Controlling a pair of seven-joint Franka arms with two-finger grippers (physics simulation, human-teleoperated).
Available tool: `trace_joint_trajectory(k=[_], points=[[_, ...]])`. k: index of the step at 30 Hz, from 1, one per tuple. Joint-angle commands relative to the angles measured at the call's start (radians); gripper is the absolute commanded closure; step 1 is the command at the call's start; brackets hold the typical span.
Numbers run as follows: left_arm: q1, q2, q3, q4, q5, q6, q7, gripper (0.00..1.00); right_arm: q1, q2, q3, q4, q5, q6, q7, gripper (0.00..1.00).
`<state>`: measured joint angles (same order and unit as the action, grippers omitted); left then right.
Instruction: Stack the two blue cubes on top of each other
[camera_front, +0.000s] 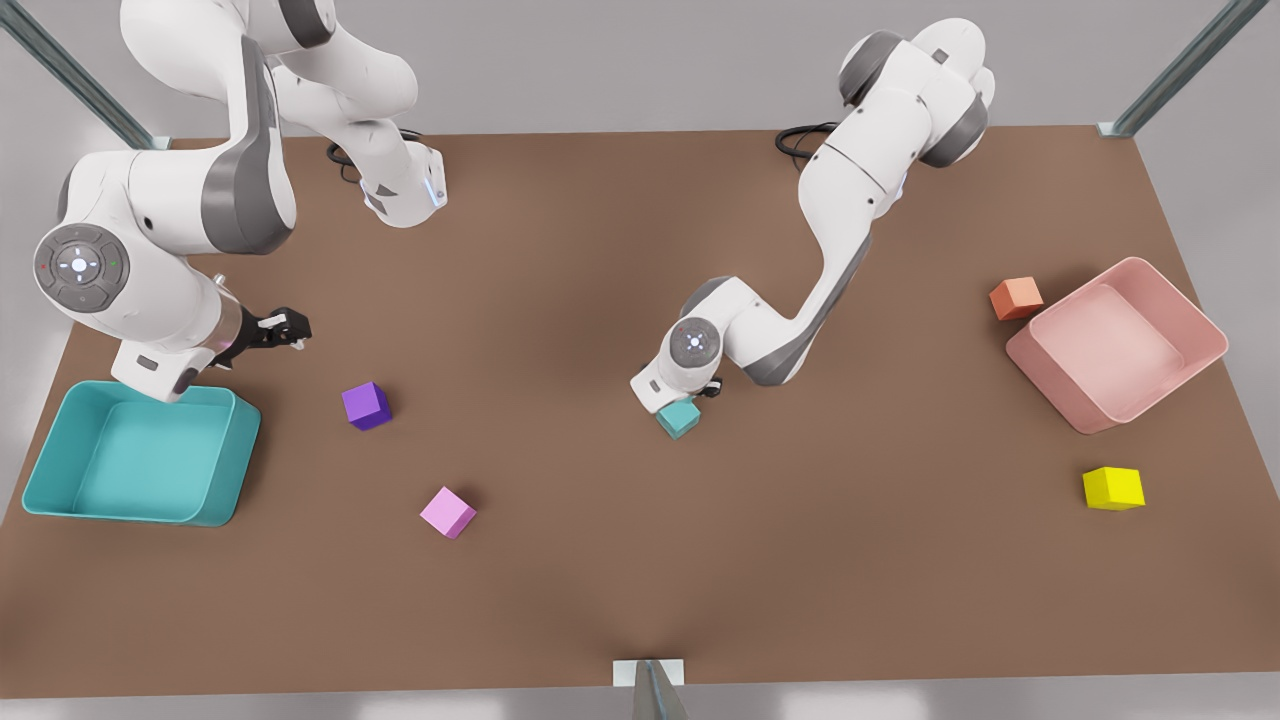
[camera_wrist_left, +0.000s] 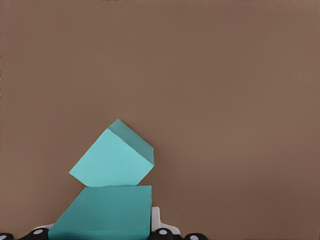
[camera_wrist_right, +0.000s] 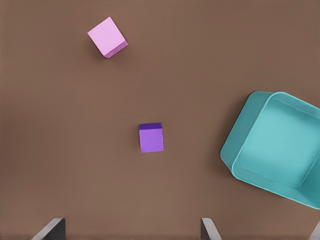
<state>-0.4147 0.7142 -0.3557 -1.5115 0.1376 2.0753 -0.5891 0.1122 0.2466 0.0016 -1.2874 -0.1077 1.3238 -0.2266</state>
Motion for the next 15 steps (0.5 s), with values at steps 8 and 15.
trace_joint_trajectory(k=[8,15], points=[[-0.001,0.011,0.0,0.0,0.002,0.075,-0.298,0.37,0.003,0.011,0.001,0.005,-0.001,-0.008,-0.007,0.0],[0.022,0.011,0.0,0.0,0.002,0.075,-0.296,0.37,0.006,0.011,0.006,0.005,-0.018,-0.009,-0.01,0.0]])
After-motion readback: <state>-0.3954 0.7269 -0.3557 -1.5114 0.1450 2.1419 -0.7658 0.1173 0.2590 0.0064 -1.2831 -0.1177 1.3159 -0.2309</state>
